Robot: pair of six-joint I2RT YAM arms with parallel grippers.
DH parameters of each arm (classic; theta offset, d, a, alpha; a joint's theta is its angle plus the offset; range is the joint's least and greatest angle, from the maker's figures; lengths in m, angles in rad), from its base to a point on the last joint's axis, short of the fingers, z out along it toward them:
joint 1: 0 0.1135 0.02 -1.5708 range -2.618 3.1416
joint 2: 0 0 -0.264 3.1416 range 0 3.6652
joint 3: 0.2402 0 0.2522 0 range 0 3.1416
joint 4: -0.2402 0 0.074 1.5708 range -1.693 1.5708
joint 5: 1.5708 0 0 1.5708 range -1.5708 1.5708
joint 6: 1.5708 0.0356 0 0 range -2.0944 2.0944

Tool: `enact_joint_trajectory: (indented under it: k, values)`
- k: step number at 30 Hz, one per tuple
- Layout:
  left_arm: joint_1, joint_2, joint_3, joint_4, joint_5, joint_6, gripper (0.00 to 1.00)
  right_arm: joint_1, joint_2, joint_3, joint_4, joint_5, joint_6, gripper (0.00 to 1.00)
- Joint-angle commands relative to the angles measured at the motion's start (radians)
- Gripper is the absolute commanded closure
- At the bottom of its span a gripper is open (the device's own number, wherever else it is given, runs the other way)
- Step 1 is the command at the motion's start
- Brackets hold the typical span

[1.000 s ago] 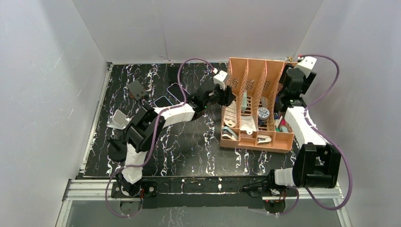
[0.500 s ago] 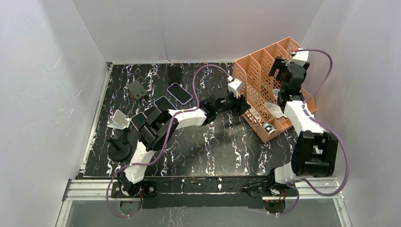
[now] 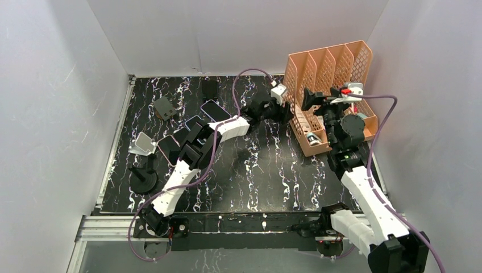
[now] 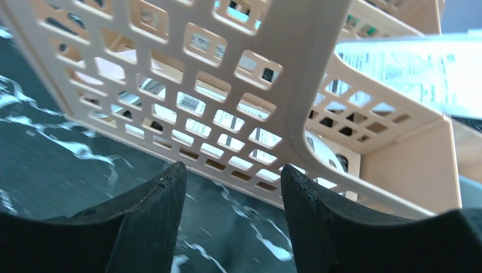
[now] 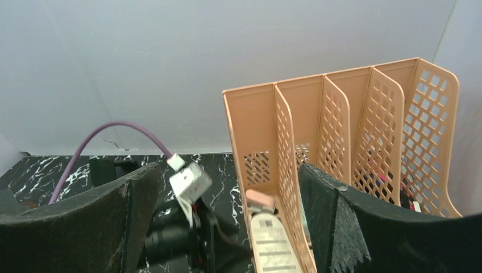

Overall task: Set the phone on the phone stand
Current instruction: Move the distractor to the corner of the board.

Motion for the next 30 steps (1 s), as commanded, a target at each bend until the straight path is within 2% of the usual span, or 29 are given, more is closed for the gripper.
enact_joint_trajectory:
  k: [1,5,9,13,15,19,24,30]
  values:
    - [0.039,0.050,0.159,0.014,-0.028,0.025,0.40,0.009,-0.097,-0.034,-0.063,0.030,-0.002,0.02]
    - [0.039,0.107,0.248,0.002,-0.012,0.024,0.39,0.010,-0.142,-0.053,-0.163,0.029,0.024,0.01]
    - [0.040,0.052,0.213,-0.005,-0.022,0.054,0.37,0.015,-0.119,-0.100,-0.333,0.087,0.187,0.03]
    - [0.039,-0.150,0.014,0.012,-0.122,0.170,0.34,0.024,-0.063,-0.126,-0.602,0.114,0.383,0.06]
    - [0.040,-0.257,-0.091,0.012,-0.145,0.199,0.33,0.034,-0.061,-0.145,-0.667,0.116,0.437,0.09]
    - [0.039,-0.470,-0.269,0.054,-0.162,0.178,0.31,0.044,-0.085,-0.163,-0.721,0.128,0.480,0.09]
    - [0.039,-0.690,-0.448,0.084,-0.178,0.140,0.26,0.047,0.019,-0.121,-0.810,0.136,0.522,0.08]
    - [0.035,-0.954,-0.578,-0.059,-0.239,0.198,0.22,0.050,0.161,-0.144,-0.722,0.155,0.538,0.06]
